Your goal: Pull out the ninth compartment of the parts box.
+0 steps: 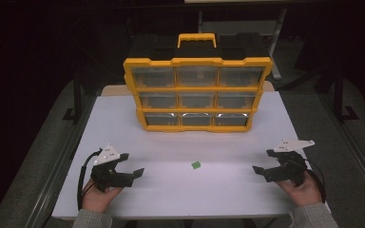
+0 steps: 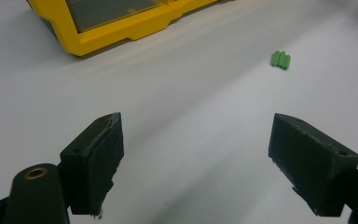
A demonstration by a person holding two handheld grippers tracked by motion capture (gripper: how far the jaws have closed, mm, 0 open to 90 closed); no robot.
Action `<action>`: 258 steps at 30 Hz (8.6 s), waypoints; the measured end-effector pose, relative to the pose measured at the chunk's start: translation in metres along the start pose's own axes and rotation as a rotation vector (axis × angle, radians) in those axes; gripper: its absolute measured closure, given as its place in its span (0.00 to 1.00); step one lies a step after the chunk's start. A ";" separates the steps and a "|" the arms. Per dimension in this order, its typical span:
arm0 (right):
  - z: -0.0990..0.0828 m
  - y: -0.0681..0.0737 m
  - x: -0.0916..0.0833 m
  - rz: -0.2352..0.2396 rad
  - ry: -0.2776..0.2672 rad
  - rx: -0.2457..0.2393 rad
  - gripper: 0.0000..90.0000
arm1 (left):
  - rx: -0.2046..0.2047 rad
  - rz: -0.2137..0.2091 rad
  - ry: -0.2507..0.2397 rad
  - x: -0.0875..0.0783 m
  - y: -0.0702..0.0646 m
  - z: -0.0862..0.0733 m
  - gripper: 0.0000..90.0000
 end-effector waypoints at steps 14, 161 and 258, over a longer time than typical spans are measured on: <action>0.000 -0.005 -0.003 -0.003 -0.013 0.009 0.17 | 0.003 -0.035 -0.003 0.005 -0.003 0.003 0.21; 0.010 -0.016 -0.002 0.033 -0.035 0.018 0.20 | -0.699 -0.264 -0.369 0.256 -0.104 0.181 0.82; 0.007 -0.019 0.001 0.038 -0.029 0.027 0.19 | -0.648 -0.380 -0.423 0.230 -0.132 0.160 0.85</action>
Point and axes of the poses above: each handheld gripper's, and its own axes: x roughly forward along the jaws, z roughly out of its top, y roughly to its left, the point moved 8 cm from there along x, roughly forward along the jaws, and after that the axes turned 5 degrees about x, right-handed, at the moved point
